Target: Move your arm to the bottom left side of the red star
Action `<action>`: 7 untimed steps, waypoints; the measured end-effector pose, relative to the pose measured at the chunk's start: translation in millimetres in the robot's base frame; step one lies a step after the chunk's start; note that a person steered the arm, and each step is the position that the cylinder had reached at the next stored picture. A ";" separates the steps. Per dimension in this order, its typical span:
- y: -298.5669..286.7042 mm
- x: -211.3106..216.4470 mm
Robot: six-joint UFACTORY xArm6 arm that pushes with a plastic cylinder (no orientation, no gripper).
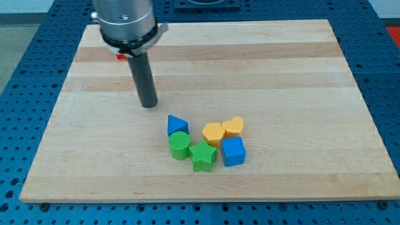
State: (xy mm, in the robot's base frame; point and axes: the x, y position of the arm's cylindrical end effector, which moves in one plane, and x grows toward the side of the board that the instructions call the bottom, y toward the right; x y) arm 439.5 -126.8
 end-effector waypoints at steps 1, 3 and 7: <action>-22.7 0.0; -68.9 0.0; -105.8 -73.0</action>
State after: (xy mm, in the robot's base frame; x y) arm 366.5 -232.5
